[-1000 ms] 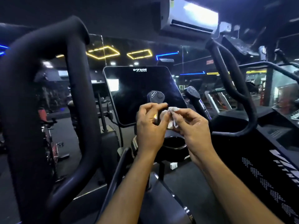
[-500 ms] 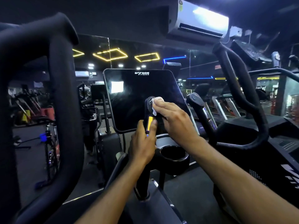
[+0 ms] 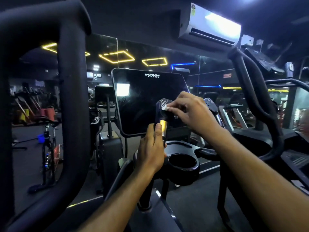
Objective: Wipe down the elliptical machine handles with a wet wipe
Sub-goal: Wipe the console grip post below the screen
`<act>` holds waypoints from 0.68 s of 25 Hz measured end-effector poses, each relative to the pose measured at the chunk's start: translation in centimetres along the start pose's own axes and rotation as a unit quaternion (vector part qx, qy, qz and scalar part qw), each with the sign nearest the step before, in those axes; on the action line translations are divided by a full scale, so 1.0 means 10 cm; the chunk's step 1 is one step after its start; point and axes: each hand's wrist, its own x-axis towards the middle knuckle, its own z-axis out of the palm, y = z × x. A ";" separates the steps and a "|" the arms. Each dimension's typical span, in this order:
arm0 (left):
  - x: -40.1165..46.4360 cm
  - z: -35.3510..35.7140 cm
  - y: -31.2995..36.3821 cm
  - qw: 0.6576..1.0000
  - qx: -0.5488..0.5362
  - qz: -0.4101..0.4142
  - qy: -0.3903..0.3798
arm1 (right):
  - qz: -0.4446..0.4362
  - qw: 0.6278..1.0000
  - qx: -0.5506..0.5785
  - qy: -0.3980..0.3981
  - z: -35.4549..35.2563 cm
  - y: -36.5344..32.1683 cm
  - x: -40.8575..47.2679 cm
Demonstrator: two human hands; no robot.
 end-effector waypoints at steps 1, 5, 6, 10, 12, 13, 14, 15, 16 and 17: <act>0.01 0.00 -0.02 1.000 0.001 0.004 -0.003 | 0.016 1.000 -0.018 0.017 0.01 -0.01 0.09; -0.02 -0.01 0.01 1.000 -0.018 0.011 -0.011 | 0.013 0.997 -0.072 0.018 0.15 -0.22 0.27; -0.02 -0.02 0.02 1.000 -0.023 0.009 -0.013 | -0.024 0.997 -0.070 -0.006 0.13 -0.23 0.18; -0.05 -0.07 0.07 1.000 0.020 0.005 -0.015 | -0.083 0.991 -0.065 -0.077 -0.17 -0.02 0.00; -0.07 -0.08 0.09 1.000 0.019 0.002 -0.019 | -0.043 0.995 -0.093 -0.023 -0.12 0.04 0.15; -0.08 -0.08 0.09 1.000 0.016 -0.003 -0.023 | -0.026 0.995 -0.092 0.003 -0.05 0.00 0.20; -0.08 -0.08 0.09 1.000 0.013 -0.007 -0.026 | -0.024 0.996 -0.087 0.017 0.03 -0.06 0.21; -0.09 -0.08 0.09 1.000 0.011 -0.010 -0.027 | -0.041 0.995 -0.088 0.022 0.09 -0.11 0.17; -0.09 -0.08 0.09 1.000 0.012 -0.009 -0.027 | -0.071 0.993 -0.093 0.016 0.13 -0.14 0.08; -0.09 -0.07 0.07 1.000 0.014 -0.005 -0.028 | -0.101 0.990 -0.098 0.004 0.13 -0.14 -0.05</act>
